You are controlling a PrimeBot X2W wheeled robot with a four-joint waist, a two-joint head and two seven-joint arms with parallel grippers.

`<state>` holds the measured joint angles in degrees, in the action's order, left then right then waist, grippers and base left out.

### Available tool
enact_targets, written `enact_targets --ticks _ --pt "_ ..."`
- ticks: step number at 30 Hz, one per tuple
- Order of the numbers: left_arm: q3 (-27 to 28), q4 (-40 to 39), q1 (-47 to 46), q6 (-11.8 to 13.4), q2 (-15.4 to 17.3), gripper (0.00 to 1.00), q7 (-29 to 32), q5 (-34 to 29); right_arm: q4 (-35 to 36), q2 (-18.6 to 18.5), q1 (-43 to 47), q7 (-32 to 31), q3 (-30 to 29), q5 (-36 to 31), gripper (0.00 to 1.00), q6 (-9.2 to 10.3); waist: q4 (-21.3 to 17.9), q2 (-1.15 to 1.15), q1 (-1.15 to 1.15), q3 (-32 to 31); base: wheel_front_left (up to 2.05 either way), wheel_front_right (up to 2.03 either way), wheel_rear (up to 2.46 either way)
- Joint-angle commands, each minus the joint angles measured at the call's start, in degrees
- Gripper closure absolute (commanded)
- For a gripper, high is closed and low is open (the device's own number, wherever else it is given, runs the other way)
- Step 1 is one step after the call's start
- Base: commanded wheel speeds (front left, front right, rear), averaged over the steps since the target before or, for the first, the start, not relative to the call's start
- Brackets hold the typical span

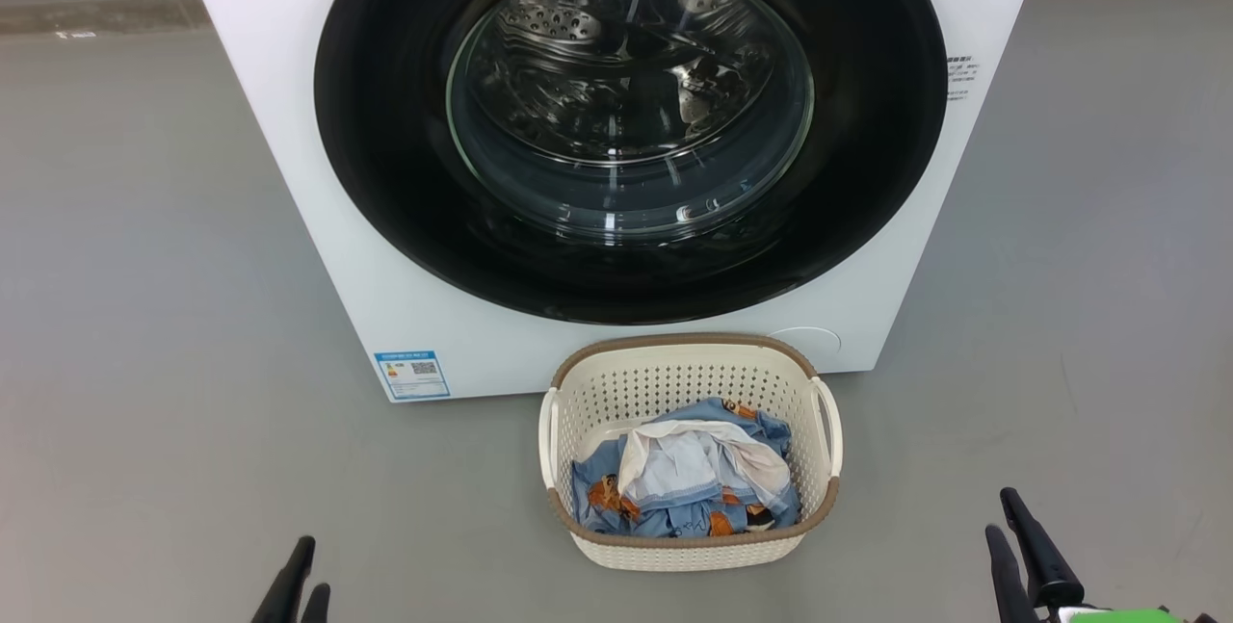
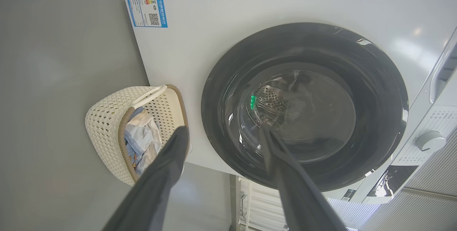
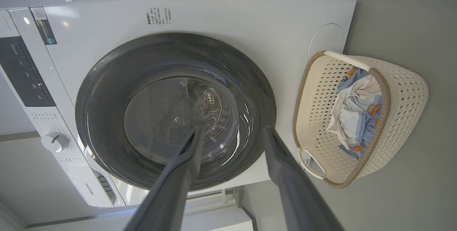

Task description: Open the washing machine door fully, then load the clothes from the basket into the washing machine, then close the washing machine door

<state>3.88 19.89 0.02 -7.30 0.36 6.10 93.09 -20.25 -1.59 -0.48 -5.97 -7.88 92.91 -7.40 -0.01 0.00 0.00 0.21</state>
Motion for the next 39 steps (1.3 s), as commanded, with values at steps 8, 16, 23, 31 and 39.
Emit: enact_targets --ticks 8,16,23,31,39 --pt "-1.17 -1.41 -0.84 -0.01 0.49 0.0 -1.52 -0.26 2.3 -0.19 -0.58 1.5 0.75 -0.22 0.0 -0.01 -0.04 0.0 0.07 -0.02 0.0 0.0 0.0" --pt "-1.99 -2.19 -0.71 -0.03 0.63 0.0 -2.87 -1.03 3.85 -0.26 -0.39 2.84 1.34 -0.96 0.0 -0.01 -0.07 0.0 0.01 0.19 0.0 0.0 0.0" --pt "-2.37 -2.71 -0.77 -0.04 0.75 0.0 -4.05 -2.78 5.28 -0.33 -0.38 4.02 1.89 -3.07 0.0 -0.02 -0.11 0.0 0.0 0.29 0.0 0.0 0.0" --pt "-2.91 -3.12 -0.85 -0.05 0.89 0.0 -5.4 -6.06 6.76 -0.4 -0.45 5.36 2.07 -7.69 0.0 -0.02 -0.09 0.0 0.0 0.42 0.0 0.0 0.0" --pt "-2.84 -3.58 -0.84 -0.06 1.03 0.0 -6.75 -11.27 8.42 -0.48 -0.64 6.7 2.11 -15.4 0.0 -0.03 -0.02 0.0 0.0 0.43 0.0 0.0 0.0"
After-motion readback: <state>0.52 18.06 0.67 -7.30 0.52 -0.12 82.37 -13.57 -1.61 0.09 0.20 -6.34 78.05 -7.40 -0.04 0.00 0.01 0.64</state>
